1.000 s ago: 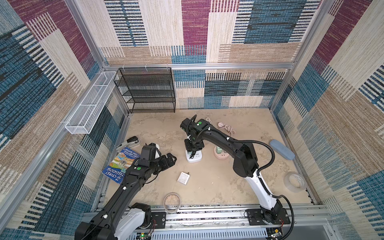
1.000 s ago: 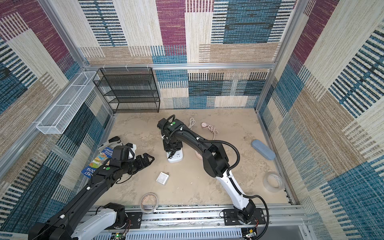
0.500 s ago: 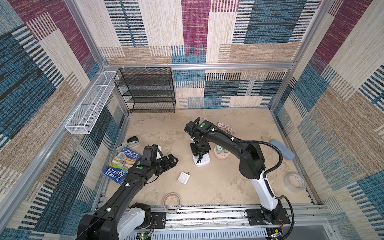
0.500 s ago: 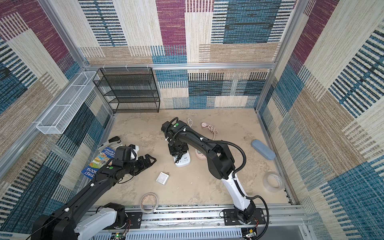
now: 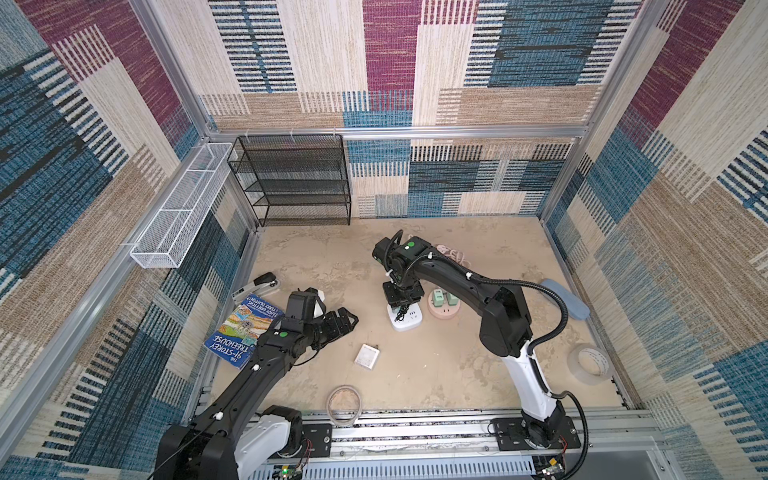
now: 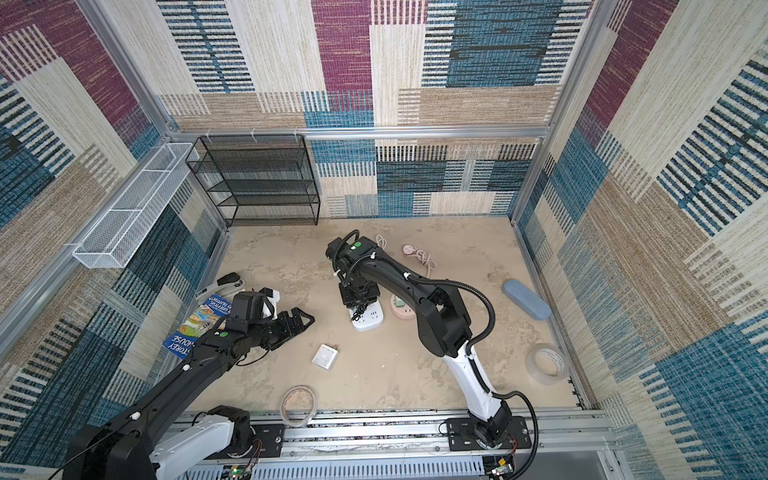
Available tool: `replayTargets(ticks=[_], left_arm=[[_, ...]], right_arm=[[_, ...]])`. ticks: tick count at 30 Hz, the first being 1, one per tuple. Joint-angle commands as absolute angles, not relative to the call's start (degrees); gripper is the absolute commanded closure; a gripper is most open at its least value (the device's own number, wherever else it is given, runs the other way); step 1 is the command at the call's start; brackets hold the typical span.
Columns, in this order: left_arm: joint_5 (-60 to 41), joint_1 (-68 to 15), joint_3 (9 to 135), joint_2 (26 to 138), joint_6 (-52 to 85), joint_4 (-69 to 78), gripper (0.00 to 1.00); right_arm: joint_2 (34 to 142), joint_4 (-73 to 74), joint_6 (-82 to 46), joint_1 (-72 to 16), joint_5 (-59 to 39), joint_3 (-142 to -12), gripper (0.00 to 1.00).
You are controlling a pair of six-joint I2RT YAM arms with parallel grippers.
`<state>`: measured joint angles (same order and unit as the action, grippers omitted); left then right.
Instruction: Insert the plug
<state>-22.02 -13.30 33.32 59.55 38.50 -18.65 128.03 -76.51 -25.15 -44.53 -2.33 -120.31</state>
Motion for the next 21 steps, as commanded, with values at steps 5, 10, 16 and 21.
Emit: replayTargets(ticks=[5,10,16,21], left_arm=[[-23.9,-14.8,33.9,58.1,36.8,-17.2,0.11],[-26.6,-17.0,30.5,51.6,37.4,-9.1,0.11],[-25.5,-18.8,28.8,44.1,35.6,-2.4,0.16],[-25.5,-21.7,28.7,43.4,33.4,2.1,0.18]], right_arm=[[126.6,-76.1,-23.2,-44.5,-1.9,-119.2,1.00],[121.5,-70.8,-21.2,-43.9,-6.2,-117.2,1.00],[111.5,-57.9,-20.3,-41.6,-24.1,-106.3,1.00],[105.4,-50.1,-23.1,-39.8,-36.7,-99.2,1.00]])
